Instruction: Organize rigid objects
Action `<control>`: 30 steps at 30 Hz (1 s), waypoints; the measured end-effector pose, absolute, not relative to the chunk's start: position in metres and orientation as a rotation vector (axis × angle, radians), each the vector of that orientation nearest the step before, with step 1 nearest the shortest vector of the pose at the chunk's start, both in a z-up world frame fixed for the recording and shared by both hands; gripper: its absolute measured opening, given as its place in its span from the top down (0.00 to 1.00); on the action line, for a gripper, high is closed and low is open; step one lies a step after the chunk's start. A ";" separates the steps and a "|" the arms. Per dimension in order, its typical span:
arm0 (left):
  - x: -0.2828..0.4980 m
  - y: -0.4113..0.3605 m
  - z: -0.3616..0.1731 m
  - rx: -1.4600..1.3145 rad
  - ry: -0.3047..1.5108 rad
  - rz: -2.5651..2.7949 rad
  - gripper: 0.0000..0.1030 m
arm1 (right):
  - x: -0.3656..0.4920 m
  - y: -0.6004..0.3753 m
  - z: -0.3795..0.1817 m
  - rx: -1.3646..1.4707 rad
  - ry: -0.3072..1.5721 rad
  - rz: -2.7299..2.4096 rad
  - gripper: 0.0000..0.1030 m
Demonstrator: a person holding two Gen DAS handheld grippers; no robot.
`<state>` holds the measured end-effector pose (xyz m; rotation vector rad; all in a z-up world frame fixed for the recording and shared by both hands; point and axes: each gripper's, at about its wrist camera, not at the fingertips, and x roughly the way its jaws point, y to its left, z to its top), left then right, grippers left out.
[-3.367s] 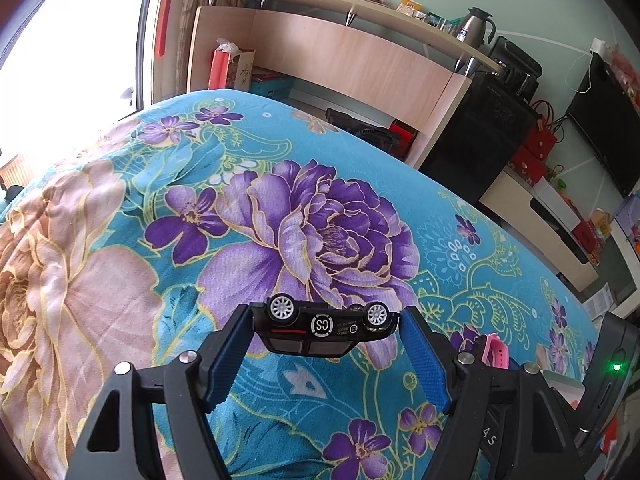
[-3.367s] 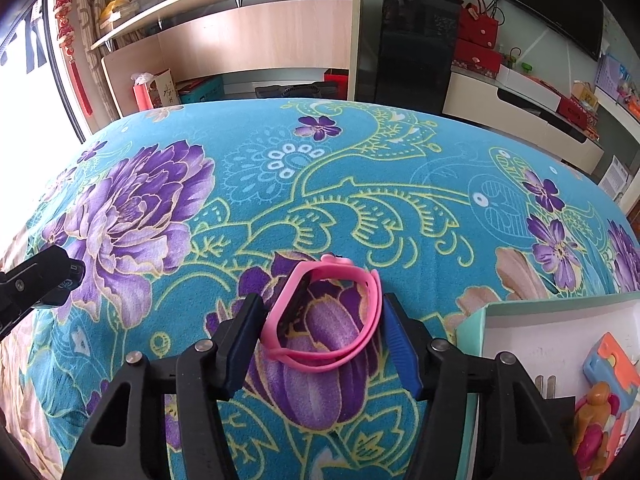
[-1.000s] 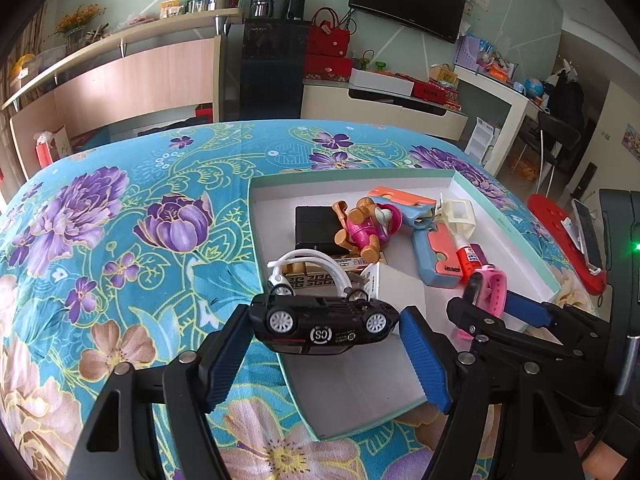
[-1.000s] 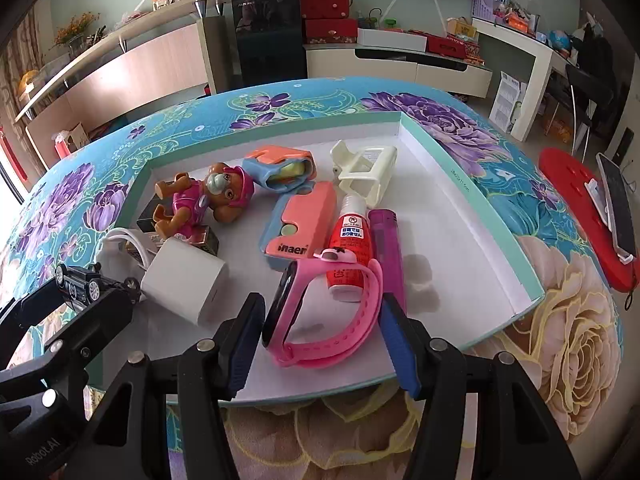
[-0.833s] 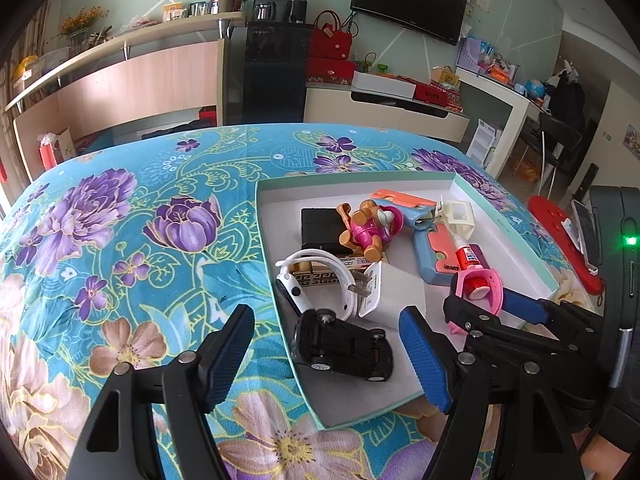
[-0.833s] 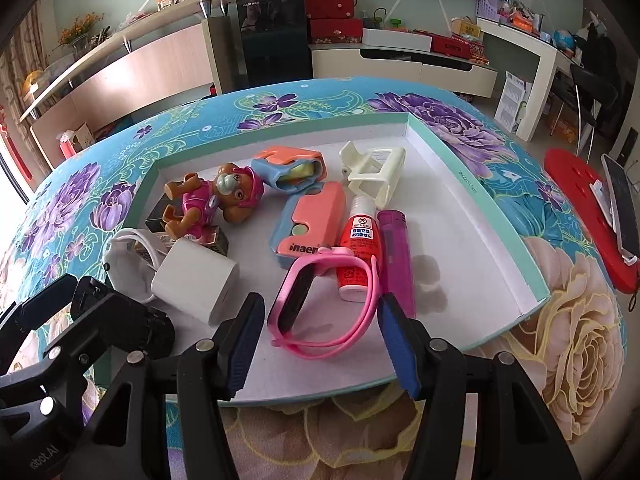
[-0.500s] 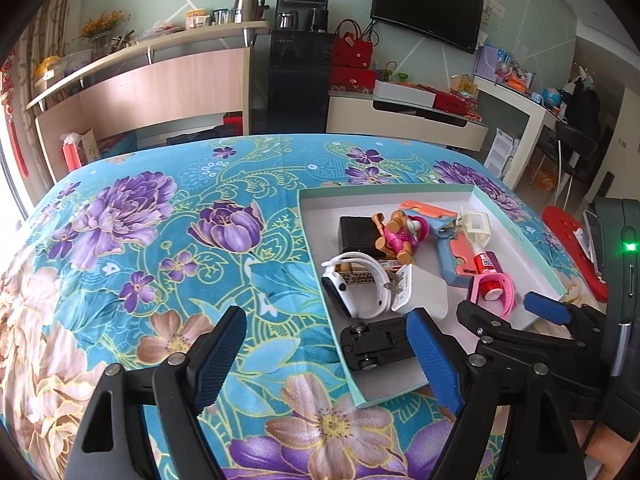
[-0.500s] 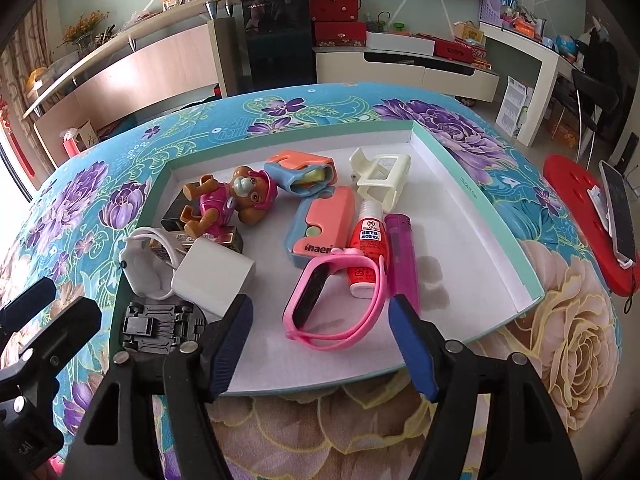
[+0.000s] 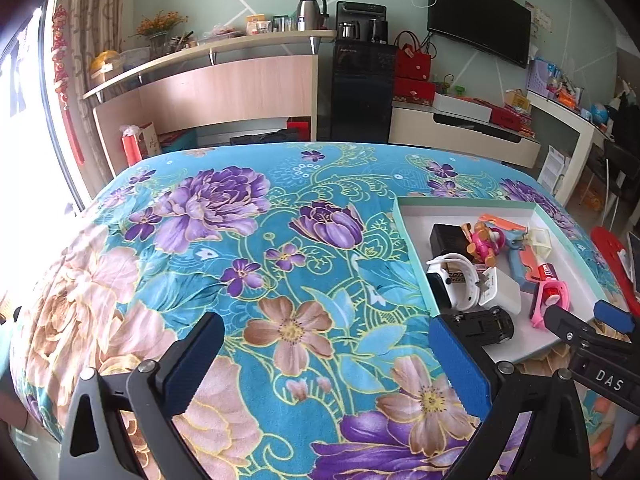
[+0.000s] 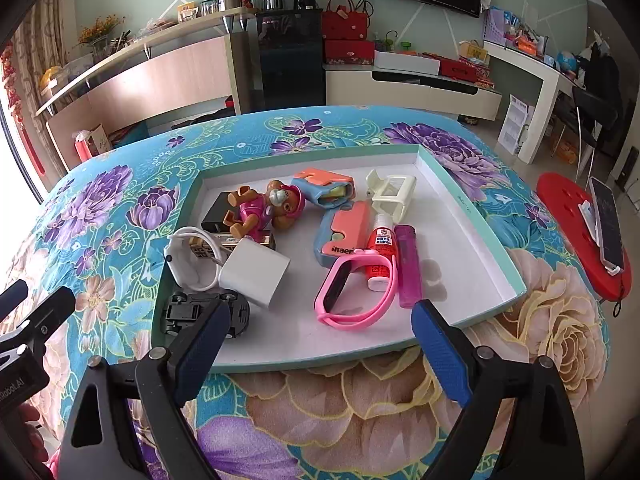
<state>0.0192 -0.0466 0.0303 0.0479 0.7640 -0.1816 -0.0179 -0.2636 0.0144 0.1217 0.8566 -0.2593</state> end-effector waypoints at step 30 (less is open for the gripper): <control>0.008 -0.017 0.011 0.086 0.809 -0.030 0.00 | -0.021 -0.212 0.003 0.033 0.906 -0.188 0.10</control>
